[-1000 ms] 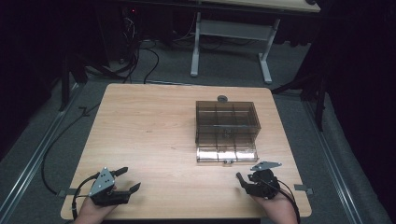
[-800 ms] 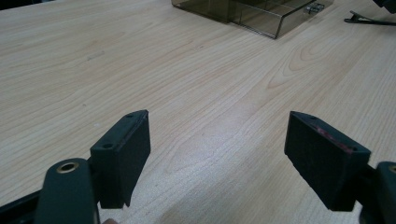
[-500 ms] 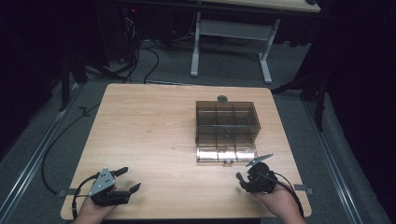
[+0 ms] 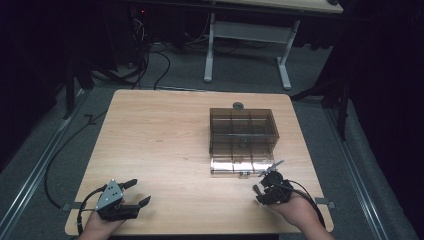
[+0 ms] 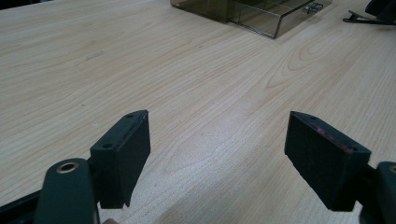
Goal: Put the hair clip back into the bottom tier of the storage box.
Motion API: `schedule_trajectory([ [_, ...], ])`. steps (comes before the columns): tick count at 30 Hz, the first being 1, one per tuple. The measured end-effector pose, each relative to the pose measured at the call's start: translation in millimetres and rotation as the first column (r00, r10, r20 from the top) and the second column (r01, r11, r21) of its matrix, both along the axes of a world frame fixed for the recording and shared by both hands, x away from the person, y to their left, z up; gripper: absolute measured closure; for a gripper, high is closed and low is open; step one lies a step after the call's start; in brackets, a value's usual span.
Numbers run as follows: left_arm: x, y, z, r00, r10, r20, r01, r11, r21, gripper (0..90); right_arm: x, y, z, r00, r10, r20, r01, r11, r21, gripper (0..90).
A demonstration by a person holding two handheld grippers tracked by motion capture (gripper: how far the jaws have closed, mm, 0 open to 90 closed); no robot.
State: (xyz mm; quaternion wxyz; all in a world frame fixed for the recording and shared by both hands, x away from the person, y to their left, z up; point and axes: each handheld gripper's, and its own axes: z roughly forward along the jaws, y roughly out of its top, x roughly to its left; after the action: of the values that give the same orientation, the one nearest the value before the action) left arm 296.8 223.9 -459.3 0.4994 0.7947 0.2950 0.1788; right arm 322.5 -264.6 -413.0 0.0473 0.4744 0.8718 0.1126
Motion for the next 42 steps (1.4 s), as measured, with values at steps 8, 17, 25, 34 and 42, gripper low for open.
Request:
schedule_trajectory([
  [8, -0.3, 0.0, 0.1, 1.0, -0.002, 0.001, 0.002, 1.0, 0.0, 23.0, 4.5, 4.3, 1.0, 0.9996, 0.019, -0.023, -0.02, 0.999, -0.031, 57.7],
  [17, -0.2, 0.0, 0.1, 1.0, -0.004, 0.001, 0.004, 1.0, 0.0, 23.0, 8.6, 7.3, 3.9, 0.9983, 0.04, -0.042, -0.042, 0.998, -0.054, 59.5],
  [25, -0.1, -0.1, -0.1, 1.0, -0.003, 0.002, 0.003, 1.0, -0.002, 23.0, 12.2, 8.2, 3.8, 0.9969, 0.045, -0.065, -0.05, 0.996, -0.073, 61.3],
  [34, -0.2, 0.0, 0.0, 1.0, -0.005, 0.002, 0.005, 1.0, -0.001, 23.0, 18.5, 11.4, 5.3, 0.9949, 0.057, -0.083, -0.063, 0.995, -0.077, 64.0],
  [42, -0.2, 0.0, 0.1, 1.0, -0.006, 0.001, 0.006, 1.0, 0.0, 23.0, 23.8, 13.1, 4.2, 0.9938, 0.048, -0.101, -0.057, 0.995, -0.086, 67.5],
])
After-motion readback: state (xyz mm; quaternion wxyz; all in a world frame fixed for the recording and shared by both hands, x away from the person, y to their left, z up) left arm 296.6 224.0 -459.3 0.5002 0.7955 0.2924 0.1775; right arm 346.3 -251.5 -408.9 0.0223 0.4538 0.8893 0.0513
